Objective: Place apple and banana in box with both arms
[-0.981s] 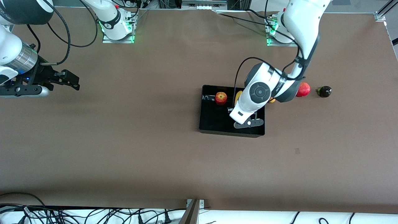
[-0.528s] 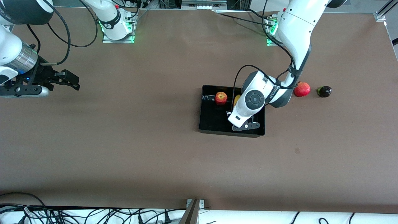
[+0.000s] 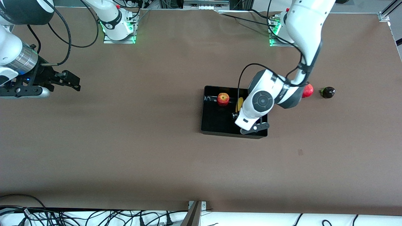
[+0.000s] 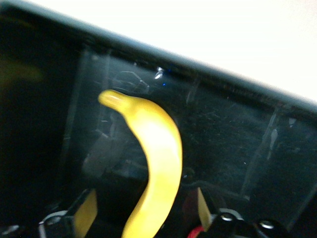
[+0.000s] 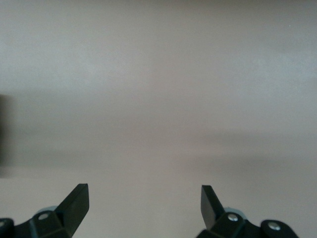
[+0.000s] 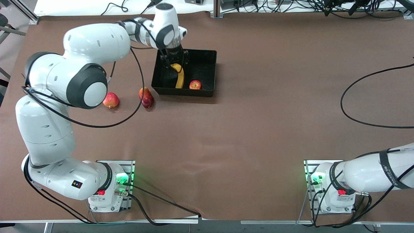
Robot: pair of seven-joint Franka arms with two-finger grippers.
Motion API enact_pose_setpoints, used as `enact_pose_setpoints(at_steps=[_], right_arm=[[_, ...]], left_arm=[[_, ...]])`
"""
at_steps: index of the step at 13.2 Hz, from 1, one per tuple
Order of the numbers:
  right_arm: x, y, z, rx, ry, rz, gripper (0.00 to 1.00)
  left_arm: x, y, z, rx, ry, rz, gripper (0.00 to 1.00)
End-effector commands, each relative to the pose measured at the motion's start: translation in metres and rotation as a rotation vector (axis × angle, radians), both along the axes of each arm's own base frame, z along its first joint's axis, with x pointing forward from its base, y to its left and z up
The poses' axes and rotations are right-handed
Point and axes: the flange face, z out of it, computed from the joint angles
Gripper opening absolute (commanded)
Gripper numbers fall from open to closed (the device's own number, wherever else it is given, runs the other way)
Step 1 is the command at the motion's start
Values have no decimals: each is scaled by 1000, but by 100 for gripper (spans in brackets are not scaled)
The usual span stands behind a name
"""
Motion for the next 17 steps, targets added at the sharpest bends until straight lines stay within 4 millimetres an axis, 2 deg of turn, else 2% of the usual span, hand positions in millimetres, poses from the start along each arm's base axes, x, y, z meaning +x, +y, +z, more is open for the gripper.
enact_pose_setpoints(at_steps=[1, 3, 4, 5, 7, 8, 11, 14, 16, 17], right_arm=[[3, -1, 4, -10, -9, 5, 100], [3, -2, 4, -12, -9, 6, 100], [4, -2, 3, -12, -7, 6, 100], [3, -2, 4, -10, -9, 7, 100], [4, -2, 3, -10, -7, 7, 100], [4, -2, 3, -12, -6, 7, 100], [3, -2, 3, -12, -7, 7, 100], [3, -2, 3, -12, -7, 6, 100], [3, -3, 3, -12, -7, 6, 100], [3, -2, 3, -12, -7, 6, 100]], left_arm=[[14, 41, 113, 21, -2, 12, 100], [13, 100, 194, 4, 14, -60, 100], [5, 136, 234, -15, 2, -131, 100], [-4, 171, 264, -30, -11, -191, 100], [-16, 239, 306, -49, -45, -287, 100], [-21, 269, 320, -53, -66, -327, 100], [-29, 341, 344, -47, -134, -382, 100], [-37, 356, 346, 9, -170, -445, 100], [-38, 355, 347, 16, -175, -437, 100], [-39, 348, 352, 17, -184, -444, 100]])
